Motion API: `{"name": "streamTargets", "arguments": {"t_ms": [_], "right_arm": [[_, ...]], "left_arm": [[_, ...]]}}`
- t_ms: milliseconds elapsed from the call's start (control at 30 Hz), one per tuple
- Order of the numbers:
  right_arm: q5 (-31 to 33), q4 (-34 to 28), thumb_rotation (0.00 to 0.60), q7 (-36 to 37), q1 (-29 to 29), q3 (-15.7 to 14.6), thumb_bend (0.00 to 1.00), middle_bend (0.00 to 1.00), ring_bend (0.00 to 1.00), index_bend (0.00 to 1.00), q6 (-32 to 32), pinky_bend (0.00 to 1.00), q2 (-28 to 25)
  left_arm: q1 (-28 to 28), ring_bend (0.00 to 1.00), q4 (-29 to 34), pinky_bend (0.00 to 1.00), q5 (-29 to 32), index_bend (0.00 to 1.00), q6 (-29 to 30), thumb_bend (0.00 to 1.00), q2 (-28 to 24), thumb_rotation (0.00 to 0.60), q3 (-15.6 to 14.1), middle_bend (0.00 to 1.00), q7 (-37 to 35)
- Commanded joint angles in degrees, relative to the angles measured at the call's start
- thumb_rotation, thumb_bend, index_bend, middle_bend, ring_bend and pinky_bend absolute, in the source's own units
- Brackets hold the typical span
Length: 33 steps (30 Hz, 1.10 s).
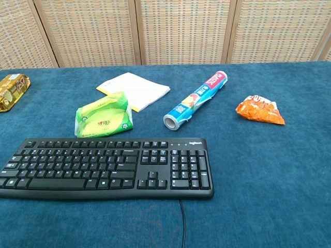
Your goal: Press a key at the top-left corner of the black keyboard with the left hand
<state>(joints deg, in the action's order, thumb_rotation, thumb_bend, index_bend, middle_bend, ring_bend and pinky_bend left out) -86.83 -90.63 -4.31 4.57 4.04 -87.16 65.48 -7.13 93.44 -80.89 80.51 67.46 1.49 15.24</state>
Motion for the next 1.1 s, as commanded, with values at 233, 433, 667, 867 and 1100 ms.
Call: {"name": "streamTargets", "arguments": {"t_ms": [233, 433, 667, 867, 1100], "right_arm": [[0.4, -0.2, 0.600, -0.2, 0.3, -0.1, 0.04, 0.00, 0.00, 0.00, 1.1, 0.00, 0.0], [0.0, -0.7, 0.600, 0.0, 0.1, -0.1, 0.04, 0.00, 0.00, 0.00, 0.6, 0.00, -0.3], [0.4, -0.8, 0.600, -0.1, 0.2, -0.1, 0.05, 0.00, 0.00, 0.00, 1.3, 0.00, -0.4], [0.4, -0.6, 0.600, -0.6, 0.5, -0.3, 0.05, 0.00, 0.00, 0.00, 2.1, 0.00, -0.1], [0.4, -0.8, 0.600, -0.6, 0.6, -0.4, 0.05, 0.00, 0.00, 0.00, 2.5, 0.00, -0.2]], "left_arm": [[-0.1, 0.00, -0.3, 0.00, 0.5, 0.00, -0.3, 0.00, 0.0, 0.600, 0.1, 0.00, 0.1], [0.1, 0.00, 0.2, 0.00, -0.2, 0.00, 0.2, 0.00, -0.2, 0.600, 0.0, 0.00, -0.2], [-0.1, 0.00, 0.2, 0.00, 0.2, 0.00, -0.3, 0.00, -0.2, 0.600, 0.0, 0.00, -0.3], [0.0, 0.00, 0.3, 0.00, 0.6, 0.00, -0.4, 0.00, -0.4, 0.600, 0.1, 0.00, -0.4], [0.2, 0.00, 0.5, 0.00, 0.6, 0.00, 0.0, 0.00, -0.6, 0.600, 0.1, 0.00, -0.2]]}}
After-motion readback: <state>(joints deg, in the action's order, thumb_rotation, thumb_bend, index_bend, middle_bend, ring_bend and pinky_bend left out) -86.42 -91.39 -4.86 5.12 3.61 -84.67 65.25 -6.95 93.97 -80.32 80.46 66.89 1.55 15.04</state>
